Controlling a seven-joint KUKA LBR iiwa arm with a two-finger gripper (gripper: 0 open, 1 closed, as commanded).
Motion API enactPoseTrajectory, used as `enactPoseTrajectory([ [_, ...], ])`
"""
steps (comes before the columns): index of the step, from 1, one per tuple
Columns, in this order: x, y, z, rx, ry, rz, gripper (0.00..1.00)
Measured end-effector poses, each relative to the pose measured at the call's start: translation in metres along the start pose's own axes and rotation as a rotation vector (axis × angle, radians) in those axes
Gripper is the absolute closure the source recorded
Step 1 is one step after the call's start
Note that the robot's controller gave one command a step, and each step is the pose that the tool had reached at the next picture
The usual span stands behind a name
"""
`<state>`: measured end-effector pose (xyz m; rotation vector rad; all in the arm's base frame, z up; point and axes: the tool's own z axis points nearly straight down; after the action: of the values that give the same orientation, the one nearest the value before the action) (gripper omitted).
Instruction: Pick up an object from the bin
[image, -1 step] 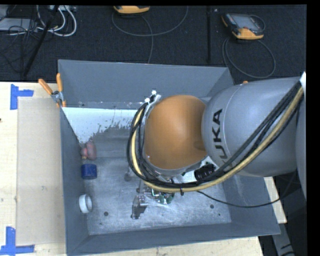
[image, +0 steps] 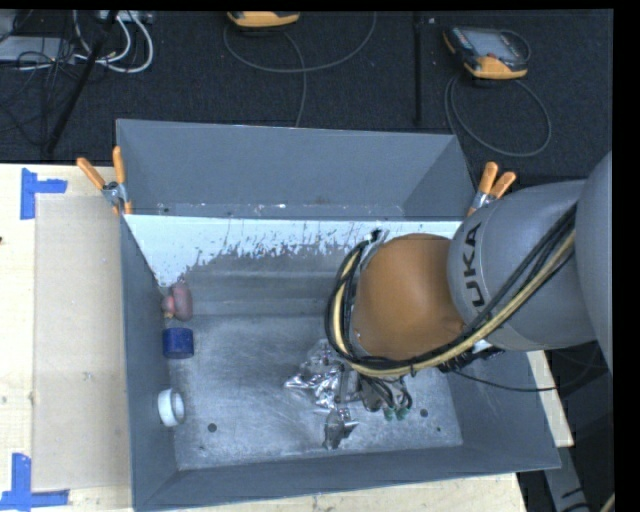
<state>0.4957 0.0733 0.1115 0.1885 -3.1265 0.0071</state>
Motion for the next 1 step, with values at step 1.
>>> enactPoseTrajectory([
  [1, -0.0394, -0.0328, 0.0396, -0.006, -0.009, -0.168, 0.0],
])
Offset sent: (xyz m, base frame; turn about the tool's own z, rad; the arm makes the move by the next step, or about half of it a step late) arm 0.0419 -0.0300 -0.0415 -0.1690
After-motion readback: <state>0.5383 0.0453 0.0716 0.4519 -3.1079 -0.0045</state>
